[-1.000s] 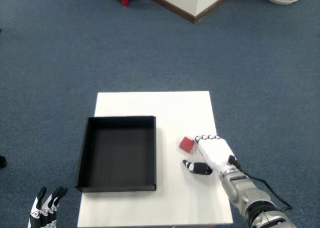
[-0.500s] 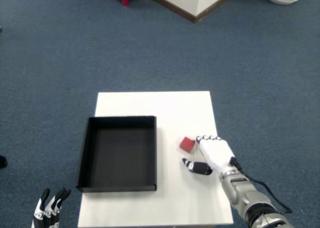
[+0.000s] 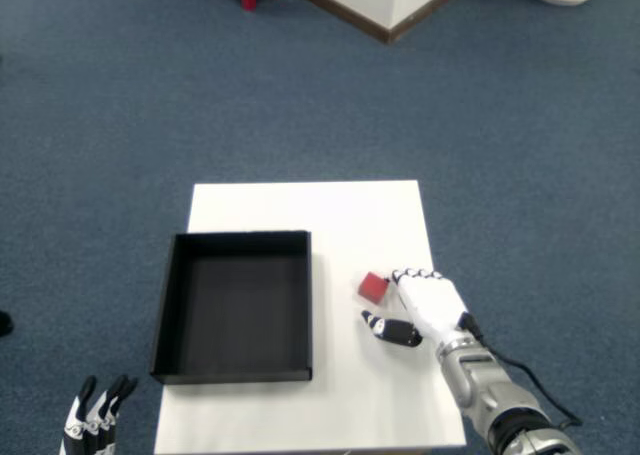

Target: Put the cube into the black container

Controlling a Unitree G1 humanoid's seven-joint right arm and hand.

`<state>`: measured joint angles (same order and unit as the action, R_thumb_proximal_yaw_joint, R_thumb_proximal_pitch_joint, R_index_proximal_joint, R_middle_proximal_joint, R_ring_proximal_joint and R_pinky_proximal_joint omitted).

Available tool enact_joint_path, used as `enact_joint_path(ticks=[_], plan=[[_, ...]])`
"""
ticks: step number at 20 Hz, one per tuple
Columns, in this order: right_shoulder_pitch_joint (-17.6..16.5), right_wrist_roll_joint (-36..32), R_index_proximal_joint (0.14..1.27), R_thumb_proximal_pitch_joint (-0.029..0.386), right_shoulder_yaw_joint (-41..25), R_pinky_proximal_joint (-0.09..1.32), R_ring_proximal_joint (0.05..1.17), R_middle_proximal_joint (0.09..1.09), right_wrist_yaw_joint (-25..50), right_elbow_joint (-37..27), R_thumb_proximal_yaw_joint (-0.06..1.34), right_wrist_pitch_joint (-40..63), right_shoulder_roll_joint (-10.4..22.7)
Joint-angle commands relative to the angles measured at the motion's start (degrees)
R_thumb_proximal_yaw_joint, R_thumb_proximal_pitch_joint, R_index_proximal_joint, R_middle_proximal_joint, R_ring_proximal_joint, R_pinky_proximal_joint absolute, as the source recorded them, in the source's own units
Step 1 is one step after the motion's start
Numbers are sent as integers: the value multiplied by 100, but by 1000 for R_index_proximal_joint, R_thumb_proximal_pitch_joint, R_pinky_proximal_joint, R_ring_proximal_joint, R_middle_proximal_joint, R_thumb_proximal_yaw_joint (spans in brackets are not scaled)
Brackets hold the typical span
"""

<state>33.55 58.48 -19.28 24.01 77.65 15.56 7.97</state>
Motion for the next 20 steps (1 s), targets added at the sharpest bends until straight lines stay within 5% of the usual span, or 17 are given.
enact_joint_path(ticks=[1, 20], plan=[[231, -162, 418, 82, -8, 235, 254, 231, 221, -326, 492, 119, 53], [111, -787, 446, 87, -641, 171, 217, 218, 282, -769, 486, 130, 89]])
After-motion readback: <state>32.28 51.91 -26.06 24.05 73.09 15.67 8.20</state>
